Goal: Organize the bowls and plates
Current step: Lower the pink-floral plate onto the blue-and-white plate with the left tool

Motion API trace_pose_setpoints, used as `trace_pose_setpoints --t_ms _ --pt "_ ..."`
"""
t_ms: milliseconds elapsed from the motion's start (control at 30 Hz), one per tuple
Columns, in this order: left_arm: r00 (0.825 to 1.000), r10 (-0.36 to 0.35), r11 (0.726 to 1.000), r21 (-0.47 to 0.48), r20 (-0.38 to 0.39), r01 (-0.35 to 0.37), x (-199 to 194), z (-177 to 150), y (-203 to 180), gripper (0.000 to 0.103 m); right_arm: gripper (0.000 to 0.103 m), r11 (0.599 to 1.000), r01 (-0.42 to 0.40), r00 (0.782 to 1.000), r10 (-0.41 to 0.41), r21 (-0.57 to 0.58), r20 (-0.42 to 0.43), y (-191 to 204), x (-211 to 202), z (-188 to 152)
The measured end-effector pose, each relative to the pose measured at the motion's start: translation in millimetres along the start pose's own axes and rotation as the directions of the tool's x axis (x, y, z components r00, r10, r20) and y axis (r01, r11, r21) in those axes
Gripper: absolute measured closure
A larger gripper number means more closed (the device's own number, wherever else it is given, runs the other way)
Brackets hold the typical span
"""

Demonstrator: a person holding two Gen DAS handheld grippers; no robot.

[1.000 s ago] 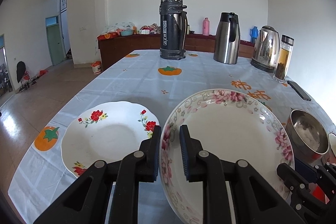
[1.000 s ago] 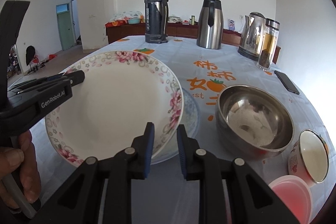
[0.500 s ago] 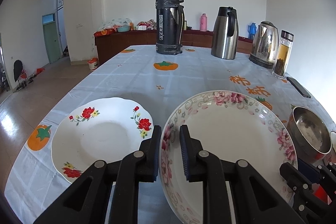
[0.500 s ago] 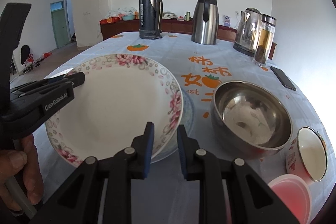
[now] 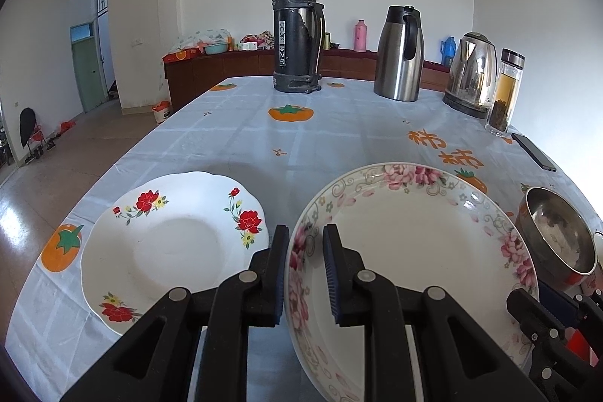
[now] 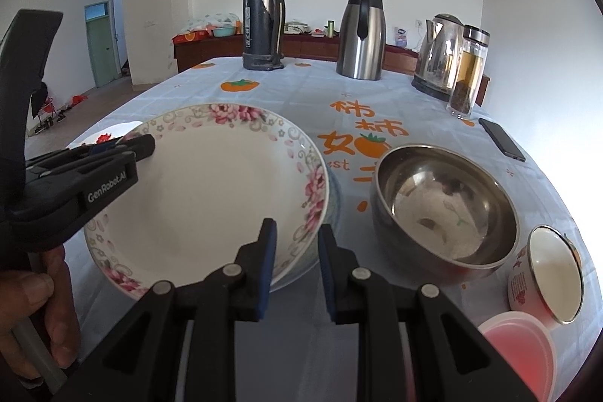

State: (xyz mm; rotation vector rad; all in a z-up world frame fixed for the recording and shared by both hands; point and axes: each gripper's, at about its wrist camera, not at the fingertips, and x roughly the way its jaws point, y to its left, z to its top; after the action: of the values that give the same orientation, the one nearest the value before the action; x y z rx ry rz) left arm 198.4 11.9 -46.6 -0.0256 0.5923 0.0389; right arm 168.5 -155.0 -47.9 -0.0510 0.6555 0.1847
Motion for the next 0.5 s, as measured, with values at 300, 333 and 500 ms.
trace_pose_setpoints --t_ms 300,333,500 --pt "1.0 -0.006 1.0 0.019 -0.007 0.006 4.5 -1.9 -4.0 0.083 0.079 1.0 0.031 0.999 -0.031 -0.003 -0.007 0.5 1.1 0.4" --pt "1.0 -0.005 1.0 0.022 -0.007 0.005 4.7 -2.0 -4.6 0.083 0.079 0.999 0.034 0.999 -0.034 -0.003 -0.009 0.4 1.5 0.3" --pt "1.0 -0.005 1.0 0.028 -0.018 0.006 7.4 -2.6 -6.7 0.083 0.079 0.999 0.036 0.999 -0.036 0.003 -0.019 -1.4 3.1 0.4"
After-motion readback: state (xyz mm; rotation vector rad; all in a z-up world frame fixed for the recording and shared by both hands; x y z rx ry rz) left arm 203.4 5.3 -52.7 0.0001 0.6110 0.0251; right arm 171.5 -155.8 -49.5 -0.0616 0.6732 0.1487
